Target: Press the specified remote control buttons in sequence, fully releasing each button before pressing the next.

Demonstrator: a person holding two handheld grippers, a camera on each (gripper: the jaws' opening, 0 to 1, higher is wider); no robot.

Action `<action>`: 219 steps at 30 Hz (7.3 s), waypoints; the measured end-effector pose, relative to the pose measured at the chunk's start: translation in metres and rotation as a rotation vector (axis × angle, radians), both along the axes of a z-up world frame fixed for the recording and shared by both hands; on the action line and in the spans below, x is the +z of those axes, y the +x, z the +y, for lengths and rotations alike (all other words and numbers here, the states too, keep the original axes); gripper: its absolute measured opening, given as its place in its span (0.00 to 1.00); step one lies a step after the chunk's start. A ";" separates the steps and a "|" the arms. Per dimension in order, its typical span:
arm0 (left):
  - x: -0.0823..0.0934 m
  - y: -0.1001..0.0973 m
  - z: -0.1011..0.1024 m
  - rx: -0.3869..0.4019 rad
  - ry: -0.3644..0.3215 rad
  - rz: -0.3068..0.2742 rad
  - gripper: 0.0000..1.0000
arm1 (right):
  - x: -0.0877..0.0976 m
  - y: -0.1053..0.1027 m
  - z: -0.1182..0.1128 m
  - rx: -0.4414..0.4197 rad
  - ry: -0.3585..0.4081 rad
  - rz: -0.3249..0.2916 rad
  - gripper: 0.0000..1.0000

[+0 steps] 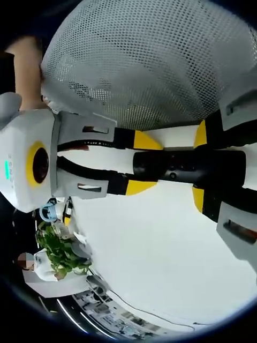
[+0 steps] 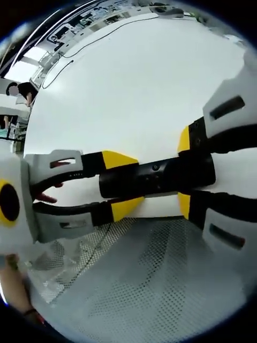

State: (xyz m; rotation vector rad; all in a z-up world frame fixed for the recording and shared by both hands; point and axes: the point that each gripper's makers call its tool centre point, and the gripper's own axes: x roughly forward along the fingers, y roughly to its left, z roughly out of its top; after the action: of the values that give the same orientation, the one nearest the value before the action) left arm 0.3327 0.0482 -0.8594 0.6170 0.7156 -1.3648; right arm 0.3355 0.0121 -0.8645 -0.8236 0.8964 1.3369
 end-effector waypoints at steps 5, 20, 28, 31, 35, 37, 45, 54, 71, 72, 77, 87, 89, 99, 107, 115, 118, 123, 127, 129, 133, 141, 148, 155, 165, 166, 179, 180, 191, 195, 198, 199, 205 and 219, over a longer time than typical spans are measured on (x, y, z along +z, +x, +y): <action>0.003 0.002 -0.001 0.103 -0.029 0.089 0.29 | 0.000 0.001 0.001 -0.005 -0.012 0.000 0.25; 0.046 0.024 0.015 0.333 -0.130 0.096 0.69 | 0.000 0.002 0.002 -0.028 0.004 0.008 0.25; 0.081 0.032 0.029 0.449 -0.219 0.007 0.98 | -0.001 0.004 0.004 -0.044 0.002 0.005 0.25; 0.099 0.036 0.035 0.518 -0.297 0.006 1.00 | -0.001 0.004 0.004 -0.048 0.005 0.006 0.25; 0.125 0.039 0.044 0.587 -0.392 -0.007 1.00 | 0.000 0.005 0.005 -0.052 0.005 0.006 0.25; 0.139 0.039 0.048 0.606 -0.428 -0.026 1.00 | 0.000 0.005 0.005 -0.054 0.006 0.006 0.25; 0.198 0.042 0.066 0.712 -0.613 -0.105 1.00 | 0.000 0.005 0.006 -0.058 0.007 0.006 0.25; 0.207 0.034 0.098 0.765 -0.492 -0.258 1.00 | 0.000 0.005 0.006 -0.058 0.002 0.004 0.25; 0.185 0.018 0.127 0.917 -0.492 -0.274 0.98 | 0.000 0.005 0.006 -0.064 0.010 0.004 0.25; 0.183 0.018 0.127 0.922 -0.492 -0.277 0.97 | 0.000 0.005 0.006 -0.065 0.011 0.004 0.25; 0.177 0.019 0.127 0.919 -0.456 -0.292 0.97 | 0.000 0.005 0.006 -0.066 0.013 0.005 0.25; 0.195 0.025 0.154 1.030 -0.561 -0.354 0.98 | 0.000 0.005 0.006 -0.075 0.024 0.005 0.25; 0.195 0.025 0.153 1.026 -0.563 -0.359 0.98 | 0.000 0.005 0.006 -0.074 0.024 0.003 0.25; 0.192 0.020 0.141 0.971 -0.576 -0.316 0.97 | 0.000 0.004 0.006 -0.080 0.033 0.003 0.26; 0.191 0.020 0.141 0.968 -0.569 -0.318 0.98 | 0.001 0.004 0.005 -0.060 0.059 -0.001 0.26; 0.193 0.019 0.139 0.952 -0.568 -0.333 0.97 | 0.001 0.004 0.004 -0.035 0.087 0.001 0.25; 0.191 0.019 0.140 0.958 -0.570 -0.318 0.97 | 0.000 0.004 0.005 -0.037 0.083 -0.005 0.25; 0.188 0.019 0.139 0.948 -0.552 -0.321 0.97 | 0.001 0.004 0.005 -0.044 0.080 0.000 0.25; 0.184 0.018 0.136 0.933 -0.521 -0.322 0.97 | 0.000 0.004 0.005 -0.050 0.080 -0.003 0.25; 0.183 0.017 0.134 0.921 -0.504 -0.332 0.97 | 0.001 0.004 0.005 -0.050 0.079 -0.006 0.25; 0.181 0.016 0.134 0.919 -0.490 -0.332 0.97 | 0.001 0.004 0.005 -0.055 0.085 -0.005 0.25; 0.181 0.016 0.135 0.931 -0.505 -0.318 0.97 | 0.002 0.006 0.007 -0.076 0.075 0.026 0.25; 0.181 0.017 0.136 0.926 -0.508 -0.315 0.97 | 0.001 0.007 0.008 -0.019 0.048 0.003 0.24; 0.180 0.016 0.136 0.924 -0.497 -0.318 0.97 | 0.001 0.016 0.010 -0.025 0.060 0.024 0.24; 0.181 0.018 0.139 0.940 -0.516 -0.312 0.96 | 0.000 0.032 0.013 -0.004 0.060 0.026 0.24; 0.181 0.018 0.139 0.938 -0.516 -0.312 0.96 | 0.000 0.033 0.013 -0.004 0.060 0.027 0.24; 0.182 0.019 0.142 0.954 -0.521 -0.311 0.96 | 0.001 0.054 0.014 -0.010 0.073 0.029 0.24; 0.181 0.019 0.142 0.953 -0.519 -0.311 0.96 | 0.001 0.056 0.014 -0.014 0.075 0.030 0.24; 0.180 0.018 0.140 0.948 -0.513 -0.305 0.95 | 0.001 0.069 0.015 -0.025 0.073 0.024 0.24; 0.180 0.018 0.140 0.947 -0.514 -0.306 0.95 | 0.001 0.072 0.014 -0.027 0.073 0.022 0.24; 0.180 0.018 0.140 0.947 -0.515 -0.306 0.95 | 0.001 0.075 0.014 -0.028 0.073 0.020 0.24; 0.180 0.018 0.140 0.946 -0.515 -0.306 0.95 | 0.001 0.077 0.014 -0.024 0.072 0.018 0.24; 0.180 0.018 0.140 0.946 -0.518 -0.305 0.95 | 0.001 0.085 0.013 -0.018 0.066 0.013 0.24; 0.180 0.018 0.141 0.947 -0.518 -0.306 0.94 | 0.001 0.100 0.013 -0.032 0.065 0.011 0.24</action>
State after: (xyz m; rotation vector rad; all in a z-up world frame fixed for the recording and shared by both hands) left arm 0.3504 0.1891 -0.6790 0.0234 0.2951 -0.5056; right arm 0.4358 0.0254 -0.8631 -0.7496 0.8663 1.3373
